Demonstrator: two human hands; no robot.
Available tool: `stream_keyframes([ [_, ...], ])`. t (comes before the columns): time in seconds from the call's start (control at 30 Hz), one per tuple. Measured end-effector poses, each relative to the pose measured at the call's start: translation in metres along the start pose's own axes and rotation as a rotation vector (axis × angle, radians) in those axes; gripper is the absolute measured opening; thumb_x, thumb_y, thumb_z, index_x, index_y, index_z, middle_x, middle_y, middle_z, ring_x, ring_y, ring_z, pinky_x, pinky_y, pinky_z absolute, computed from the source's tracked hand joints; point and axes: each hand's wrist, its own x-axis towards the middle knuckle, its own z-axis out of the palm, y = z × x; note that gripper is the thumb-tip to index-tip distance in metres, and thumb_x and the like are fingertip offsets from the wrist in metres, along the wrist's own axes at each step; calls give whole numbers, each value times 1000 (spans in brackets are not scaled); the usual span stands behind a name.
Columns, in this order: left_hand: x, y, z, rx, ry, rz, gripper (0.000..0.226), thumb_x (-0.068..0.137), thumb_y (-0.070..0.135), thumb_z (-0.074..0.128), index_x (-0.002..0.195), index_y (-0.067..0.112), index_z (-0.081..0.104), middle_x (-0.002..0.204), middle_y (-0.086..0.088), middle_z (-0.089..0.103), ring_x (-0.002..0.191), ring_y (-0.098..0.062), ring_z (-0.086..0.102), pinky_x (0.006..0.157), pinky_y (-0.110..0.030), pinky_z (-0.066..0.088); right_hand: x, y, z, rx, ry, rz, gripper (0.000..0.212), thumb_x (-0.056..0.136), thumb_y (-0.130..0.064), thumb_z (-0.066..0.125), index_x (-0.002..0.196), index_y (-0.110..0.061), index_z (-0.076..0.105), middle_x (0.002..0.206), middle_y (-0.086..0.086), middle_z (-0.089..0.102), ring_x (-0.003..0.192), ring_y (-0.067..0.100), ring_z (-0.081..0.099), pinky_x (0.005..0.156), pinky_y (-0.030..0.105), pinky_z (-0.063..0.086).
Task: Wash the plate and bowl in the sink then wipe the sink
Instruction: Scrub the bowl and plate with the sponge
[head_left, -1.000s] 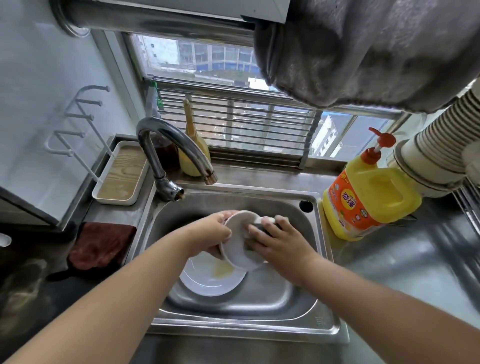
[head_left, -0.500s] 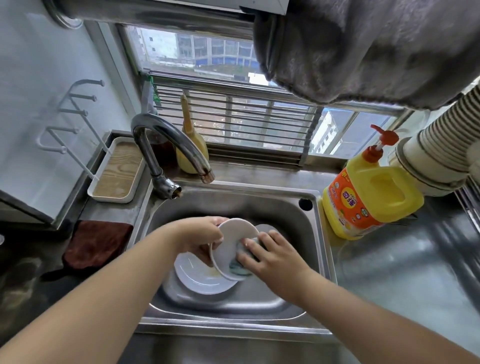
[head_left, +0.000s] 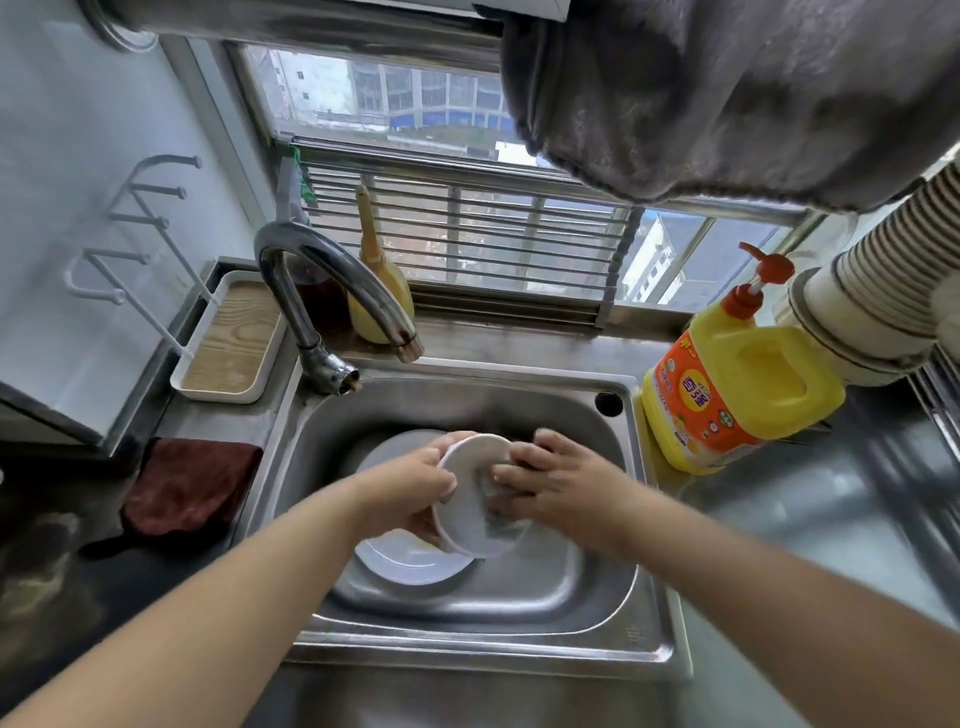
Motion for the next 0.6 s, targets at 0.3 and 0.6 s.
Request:
stream_keyframes([
  [0.3,8,17,4,-43,145,114,73,80,-10,27,122,46,45,116,-9,55,101,-32,60,75,-55,55,17,-33,2,83,-203,583,47,64,-27,60,110,-26,67,117,11,63,95,33,49,84,41,36],
  [0.6,17,-10,30,-355,356,88,66,84,-5,27,122,45,45,116,-7,49,95,-26,51,65,-37,54,21,-79,-2,760,-168,944,62,70,-27,50,131,-32,51,133,6,50,103,31,50,91,40,45],
])
